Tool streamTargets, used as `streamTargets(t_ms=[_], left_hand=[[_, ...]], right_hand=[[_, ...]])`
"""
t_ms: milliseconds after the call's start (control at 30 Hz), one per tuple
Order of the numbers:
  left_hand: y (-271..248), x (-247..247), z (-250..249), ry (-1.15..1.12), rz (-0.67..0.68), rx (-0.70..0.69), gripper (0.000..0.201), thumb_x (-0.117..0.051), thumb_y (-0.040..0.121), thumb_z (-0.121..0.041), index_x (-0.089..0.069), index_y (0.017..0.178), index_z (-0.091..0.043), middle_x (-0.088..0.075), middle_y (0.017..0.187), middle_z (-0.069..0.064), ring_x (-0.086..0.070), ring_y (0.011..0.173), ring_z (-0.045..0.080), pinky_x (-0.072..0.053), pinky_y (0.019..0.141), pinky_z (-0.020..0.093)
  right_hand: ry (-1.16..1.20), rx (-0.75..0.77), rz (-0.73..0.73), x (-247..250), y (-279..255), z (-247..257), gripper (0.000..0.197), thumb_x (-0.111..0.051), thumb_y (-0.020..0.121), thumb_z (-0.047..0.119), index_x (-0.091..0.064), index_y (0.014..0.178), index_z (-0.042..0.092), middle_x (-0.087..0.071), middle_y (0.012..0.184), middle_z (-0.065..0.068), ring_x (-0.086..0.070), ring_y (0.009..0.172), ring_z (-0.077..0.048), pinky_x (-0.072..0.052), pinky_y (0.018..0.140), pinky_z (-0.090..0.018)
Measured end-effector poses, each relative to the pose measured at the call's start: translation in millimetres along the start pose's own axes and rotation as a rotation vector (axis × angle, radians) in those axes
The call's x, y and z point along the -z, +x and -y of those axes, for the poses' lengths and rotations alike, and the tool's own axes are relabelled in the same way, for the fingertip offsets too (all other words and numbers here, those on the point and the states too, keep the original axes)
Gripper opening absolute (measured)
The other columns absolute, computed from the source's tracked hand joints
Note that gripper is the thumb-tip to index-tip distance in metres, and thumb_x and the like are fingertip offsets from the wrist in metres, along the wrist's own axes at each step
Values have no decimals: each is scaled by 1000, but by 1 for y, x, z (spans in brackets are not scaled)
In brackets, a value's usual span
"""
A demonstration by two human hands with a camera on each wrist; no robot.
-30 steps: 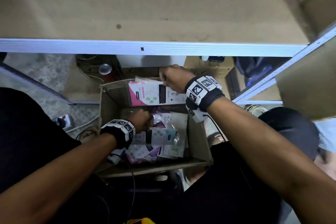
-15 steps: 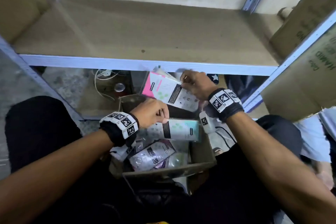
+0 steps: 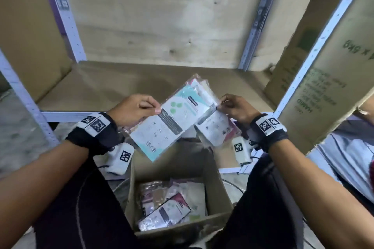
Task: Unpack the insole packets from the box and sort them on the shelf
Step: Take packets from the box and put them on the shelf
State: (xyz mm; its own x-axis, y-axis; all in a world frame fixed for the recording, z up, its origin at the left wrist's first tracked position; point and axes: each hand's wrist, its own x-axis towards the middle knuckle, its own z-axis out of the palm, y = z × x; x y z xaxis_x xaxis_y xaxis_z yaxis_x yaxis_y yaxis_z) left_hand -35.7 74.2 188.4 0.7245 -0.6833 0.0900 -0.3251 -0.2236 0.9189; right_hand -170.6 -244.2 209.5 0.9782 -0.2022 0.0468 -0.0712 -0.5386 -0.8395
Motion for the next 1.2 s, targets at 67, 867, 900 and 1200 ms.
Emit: streamTargets(t_ms=[67, 867, 900, 1200], left_hand=[[6, 16, -2, -80, -74, 7, 13, -73, 86, -17, -70, 97, -11, -76, 101, 9, -66, 86, 11, -52, 76, 20], [117, 173, 129, -262, -844, 377, 13, -66, 88, -2, -72, 97, -10, -70, 109, 21, -66, 95, 32, -51, 98, 51], [122, 181, 135, -234, -857, 383, 15, -67, 87, -4, -72, 99, -12, -70, 112, 21, -66, 102, 35, -50, 99, 52], [167, 222, 159, 96, -975, 474, 23, -62, 89, -15, -74, 109, -17, -71, 115, 9, -63, 108, 29, -45, 90, 26]], right_hand=[[124, -35, -52, 2, 3, 11, 20, -62, 92, 0, -54, 80, 13, -60, 77, -12, -50, 74, -23, -41, 62, -31], [262, -386, -49, -137, 240, 57, 31, -64, 93, 8, -63, 118, -11, -68, 110, -27, -66, 82, -32, -54, 55, -29], [257, -396, -40, -143, 251, 57, 32, -65, 93, 8, -64, 117, -11, -69, 111, -27, -68, 89, -35, -58, 66, -35], [267, -328, 11, -187, 330, 74, 34, -65, 93, 13, -59, 116, -11, -68, 112, -28, -68, 99, -40, -54, 91, -53]])
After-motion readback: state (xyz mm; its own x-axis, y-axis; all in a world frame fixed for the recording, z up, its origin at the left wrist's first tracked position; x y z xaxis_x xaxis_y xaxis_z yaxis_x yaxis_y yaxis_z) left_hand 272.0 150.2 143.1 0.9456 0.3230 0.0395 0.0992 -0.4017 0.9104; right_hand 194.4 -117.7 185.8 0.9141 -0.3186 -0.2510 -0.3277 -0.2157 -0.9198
